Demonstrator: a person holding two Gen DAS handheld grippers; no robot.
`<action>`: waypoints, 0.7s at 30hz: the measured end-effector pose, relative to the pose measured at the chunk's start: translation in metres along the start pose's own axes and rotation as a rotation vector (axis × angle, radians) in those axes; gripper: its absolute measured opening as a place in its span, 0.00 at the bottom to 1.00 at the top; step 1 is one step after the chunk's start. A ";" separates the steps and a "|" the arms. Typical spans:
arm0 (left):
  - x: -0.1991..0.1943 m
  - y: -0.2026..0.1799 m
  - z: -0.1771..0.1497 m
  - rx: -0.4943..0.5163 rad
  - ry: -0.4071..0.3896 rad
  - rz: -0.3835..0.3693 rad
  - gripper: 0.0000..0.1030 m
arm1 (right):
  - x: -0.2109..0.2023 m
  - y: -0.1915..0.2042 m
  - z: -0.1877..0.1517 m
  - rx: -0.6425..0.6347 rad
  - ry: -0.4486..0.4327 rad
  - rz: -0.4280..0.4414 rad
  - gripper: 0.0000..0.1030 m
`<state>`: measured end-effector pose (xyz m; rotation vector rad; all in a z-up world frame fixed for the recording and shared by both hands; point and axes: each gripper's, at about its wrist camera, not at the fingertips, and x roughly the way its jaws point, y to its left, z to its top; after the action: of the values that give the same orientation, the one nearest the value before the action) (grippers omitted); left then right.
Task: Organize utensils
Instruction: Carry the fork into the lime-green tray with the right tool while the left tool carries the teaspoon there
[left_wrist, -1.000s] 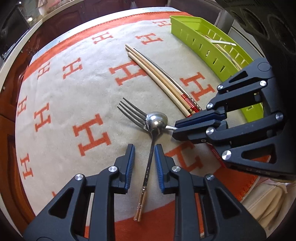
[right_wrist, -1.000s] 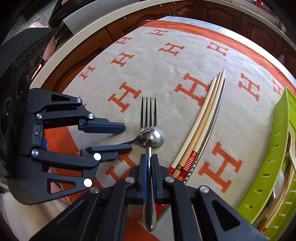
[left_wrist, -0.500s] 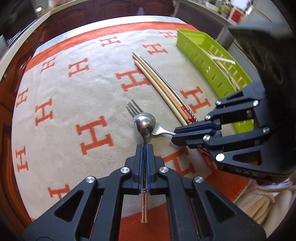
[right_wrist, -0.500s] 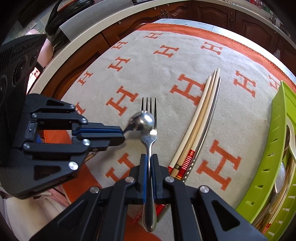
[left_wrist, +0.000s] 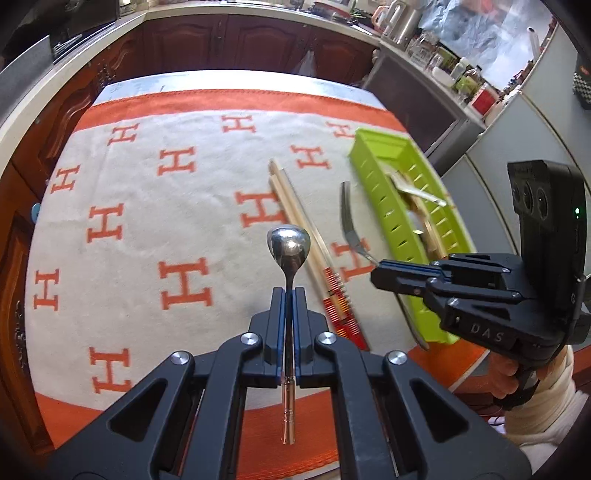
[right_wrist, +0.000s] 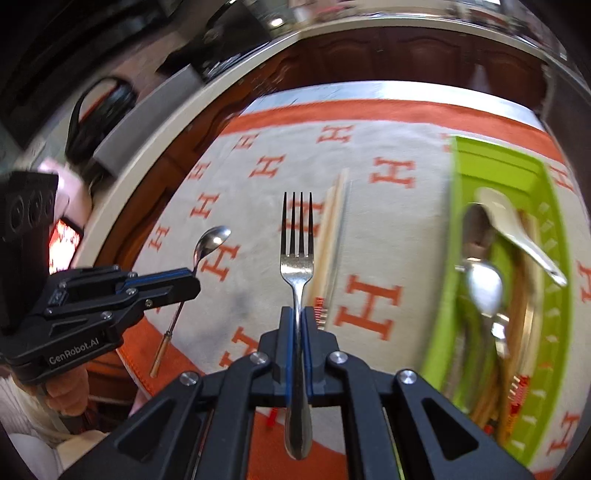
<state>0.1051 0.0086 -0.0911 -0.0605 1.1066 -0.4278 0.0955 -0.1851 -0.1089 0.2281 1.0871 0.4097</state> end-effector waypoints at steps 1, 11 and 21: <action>0.000 -0.007 0.003 0.007 -0.004 -0.008 0.01 | -0.009 -0.010 0.000 0.029 -0.018 -0.007 0.04; 0.024 -0.090 0.044 0.057 -0.013 -0.084 0.01 | -0.026 -0.088 -0.021 0.248 0.008 -0.139 0.05; 0.077 -0.134 0.060 0.025 0.066 -0.075 0.01 | -0.043 -0.108 -0.021 0.353 -0.052 -0.122 0.05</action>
<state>0.1460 -0.1524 -0.0948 -0.0662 1.1661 -0.5142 0.0827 -0.3013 -0.1241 0.4794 1.1116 0.0992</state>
